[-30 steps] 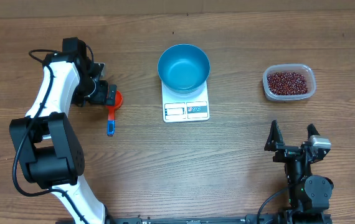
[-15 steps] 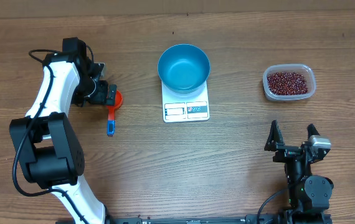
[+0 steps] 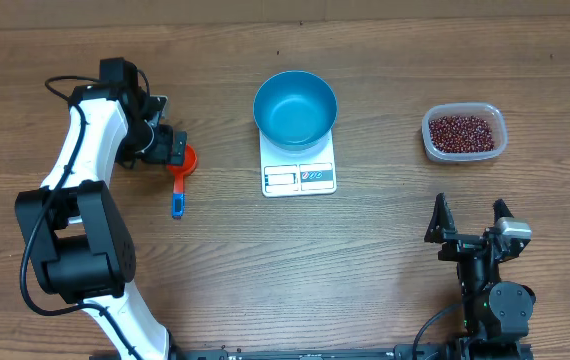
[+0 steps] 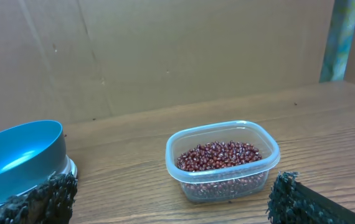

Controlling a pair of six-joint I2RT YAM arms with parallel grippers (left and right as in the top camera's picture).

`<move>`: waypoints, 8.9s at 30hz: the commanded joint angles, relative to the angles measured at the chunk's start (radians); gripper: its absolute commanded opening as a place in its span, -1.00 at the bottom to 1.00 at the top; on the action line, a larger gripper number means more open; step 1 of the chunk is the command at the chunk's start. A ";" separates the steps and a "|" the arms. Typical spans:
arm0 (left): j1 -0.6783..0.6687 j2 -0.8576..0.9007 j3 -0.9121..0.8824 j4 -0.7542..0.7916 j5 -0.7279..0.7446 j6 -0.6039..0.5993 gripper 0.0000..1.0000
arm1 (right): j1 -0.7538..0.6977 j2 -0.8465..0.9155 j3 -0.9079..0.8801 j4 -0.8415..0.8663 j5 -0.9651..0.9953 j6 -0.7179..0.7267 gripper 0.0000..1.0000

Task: Scoop item into bowl and weigh 150g on scale
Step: 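Lower the left gripper and grasp the red measuring cup rim, then lift the red cup with the left gripper toward the scale, then move the open right gripper toward the cup's blue handle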

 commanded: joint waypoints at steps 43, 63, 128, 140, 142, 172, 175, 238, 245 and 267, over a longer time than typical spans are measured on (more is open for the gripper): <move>0.001 0.025 -0.038 0.063 -0.059 0.072 0.99 | 0.010 -0.012 -0.011 0.005 -0.005 -0.004 1.00; 0.000 0.127 -0.038 0.105 -0.097 0.097 0.99 | 0.010 -0.012 -0.011 0.005 -0.005 -0.004 1.00; -0.348 -0.418 0.193 -0.442 0.109 -0.281 -0.92 | 0.010 -0.012 -0.011 0.005 -0.005 -0.004 1.00; -0.593 -0.418 0.192 -0.438 0.045 -0.394 -0.92 | 0.010 -0.012 -0.011 0.005 -0.005 -0.004 1.00; -0.613 -0.418 0.192 -0.443 0.046 -0.434 -0.92 | 0.010 -0.012 -0.011 0.005 -0.005 -0.004 1.00; -0.623 -0.417 0.188 -0.361 0.041 -0.745 -0.92 | 0.010 -0.012 -0.011 0.005 -0.005 -0.004 1.00; -0.623 -0.417 0.175 -0.362 0.019 -0.811 -0.91 | 0.010 -0.012 -0.011 0.005 -0.005 -0.004 1.00; -0.629 -0.417 0.022 -0.281 -0.100 -1.635 -0.91 | 0.009 0.953 0.379 0.368 -1.086 0.686 1.00; -0.629 -0.415 0.007 -0.325 -0.097 -1.821 -0.91 | 0.009 0.953 0.379 0.450 -1.052 1.011 1.00; -0.691 -0.286 -0.005 -0.157 0.126 -1.841 -0.92 | 0.011 0.953 0.379 0.425 -1.109 1.104 1.00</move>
